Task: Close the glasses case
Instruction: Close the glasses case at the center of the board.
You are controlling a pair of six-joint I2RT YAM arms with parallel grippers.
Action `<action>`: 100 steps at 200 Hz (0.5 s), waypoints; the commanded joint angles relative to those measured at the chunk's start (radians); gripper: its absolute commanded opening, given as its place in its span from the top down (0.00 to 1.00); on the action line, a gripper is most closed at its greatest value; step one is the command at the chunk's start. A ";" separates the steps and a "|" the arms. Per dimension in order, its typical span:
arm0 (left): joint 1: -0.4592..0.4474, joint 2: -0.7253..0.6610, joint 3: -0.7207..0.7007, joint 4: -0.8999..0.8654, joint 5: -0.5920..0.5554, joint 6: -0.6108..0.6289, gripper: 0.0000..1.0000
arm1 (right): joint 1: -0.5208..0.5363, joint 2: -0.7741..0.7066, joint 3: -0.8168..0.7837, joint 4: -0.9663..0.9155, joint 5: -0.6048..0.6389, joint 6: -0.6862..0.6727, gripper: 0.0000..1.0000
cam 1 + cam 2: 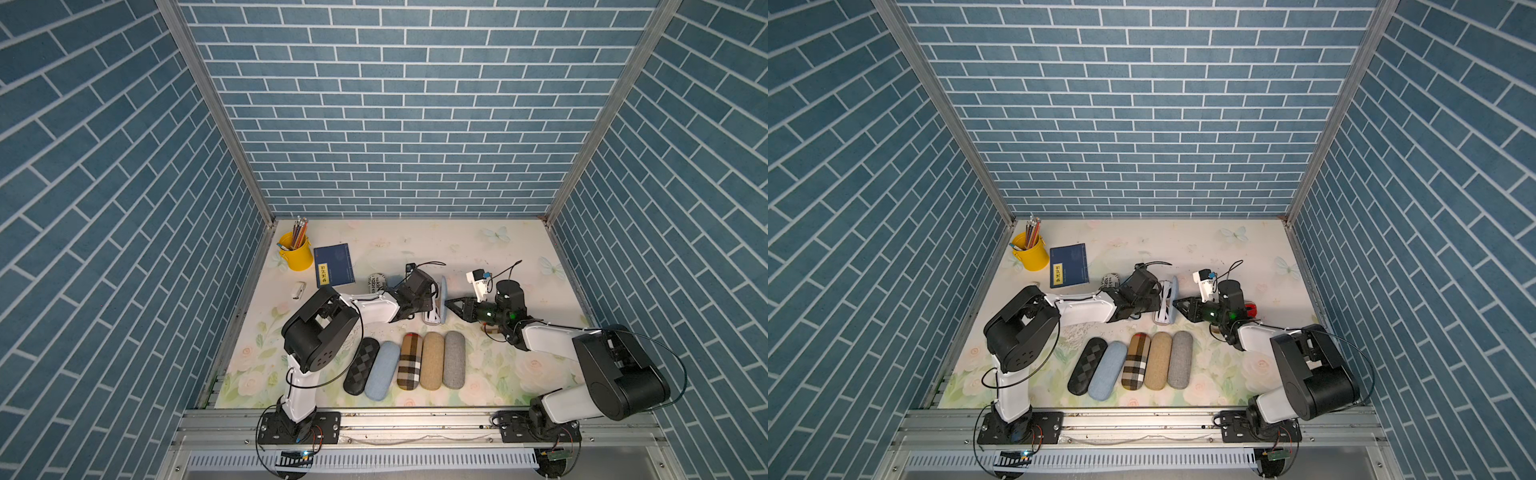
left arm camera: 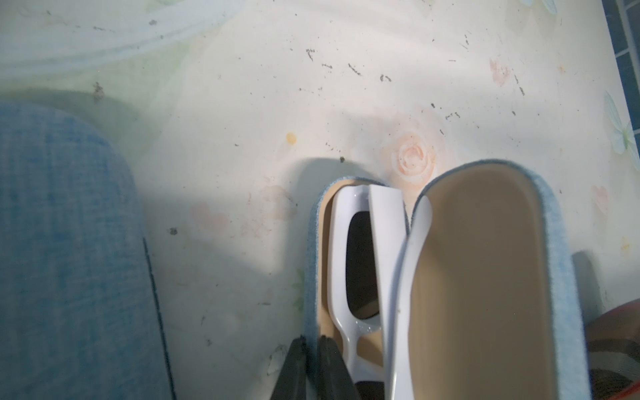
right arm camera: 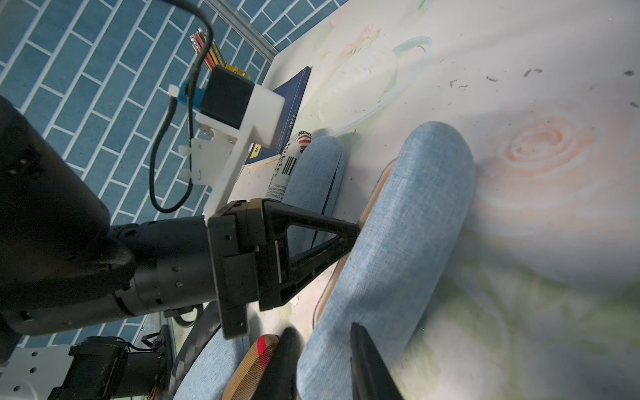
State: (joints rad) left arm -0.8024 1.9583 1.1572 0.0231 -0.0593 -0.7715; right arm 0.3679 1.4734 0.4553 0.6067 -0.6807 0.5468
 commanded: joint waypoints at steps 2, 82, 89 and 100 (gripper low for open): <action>0.006 0.012 0.016 -0.002 -0.001 0.011 0.88 | -0.003 0.029 0.011 0.026 -0.007 0.015 0.75; 0.006 -0.003 -0.004 0.018 0.005 0.006 0.88 | 0.007 0.085 0.046 0.037 0.013 0.035 0.74; 0.006 -0.003 -0.004 0.017 0.006 0.007 0.88 | 0.010 0.091 0.051 0.035 0.014 0.036 0.74; 0.006 -0.001 -0.004 0.016 0.006 0.009 0.88 | 0.016 0.100 0.058 0.032 0.018 0.035 0.74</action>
State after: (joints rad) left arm -0.8024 1.9583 1.1568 0.0277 -0.0589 -0.7708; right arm 0.3729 1.5475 0.4835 0.6209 -0.6754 0.5621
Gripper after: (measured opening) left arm 0.120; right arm 0.256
